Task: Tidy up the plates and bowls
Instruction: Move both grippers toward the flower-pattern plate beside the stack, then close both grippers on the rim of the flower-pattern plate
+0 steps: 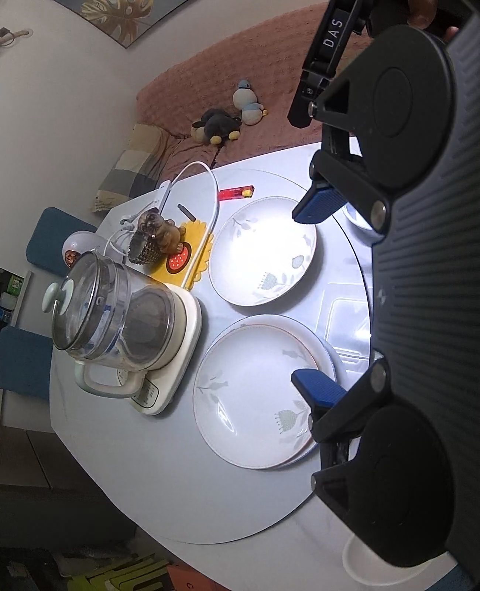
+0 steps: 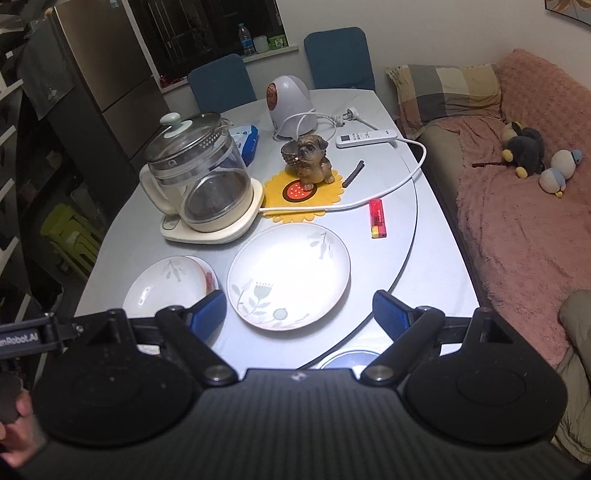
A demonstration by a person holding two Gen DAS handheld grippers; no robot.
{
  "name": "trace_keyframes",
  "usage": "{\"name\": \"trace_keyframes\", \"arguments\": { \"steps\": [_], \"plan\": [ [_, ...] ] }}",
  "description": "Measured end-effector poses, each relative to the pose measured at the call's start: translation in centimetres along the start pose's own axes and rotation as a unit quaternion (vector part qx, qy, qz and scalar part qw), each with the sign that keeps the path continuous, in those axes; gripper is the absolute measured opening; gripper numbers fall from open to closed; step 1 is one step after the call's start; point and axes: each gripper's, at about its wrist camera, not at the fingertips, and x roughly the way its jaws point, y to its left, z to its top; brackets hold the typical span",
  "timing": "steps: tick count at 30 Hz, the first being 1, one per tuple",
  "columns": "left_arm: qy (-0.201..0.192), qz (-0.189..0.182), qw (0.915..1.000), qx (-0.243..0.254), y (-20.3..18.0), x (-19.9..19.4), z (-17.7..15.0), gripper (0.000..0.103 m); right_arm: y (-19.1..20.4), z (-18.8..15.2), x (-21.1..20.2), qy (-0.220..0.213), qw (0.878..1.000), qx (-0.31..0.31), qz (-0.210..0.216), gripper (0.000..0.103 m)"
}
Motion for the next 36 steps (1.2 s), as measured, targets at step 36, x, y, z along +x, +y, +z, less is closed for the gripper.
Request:
{"name": "trace_keyframes", "arguments": {
  "steps": [36],
  "plan": [
    [0.116,0.045,0.9882,-0.089,-3.1,20.9,0.9,0.054,-8.3,5.5,21.5,0.153,0.984,-0.051,0.068,0.046]
  ]
}}
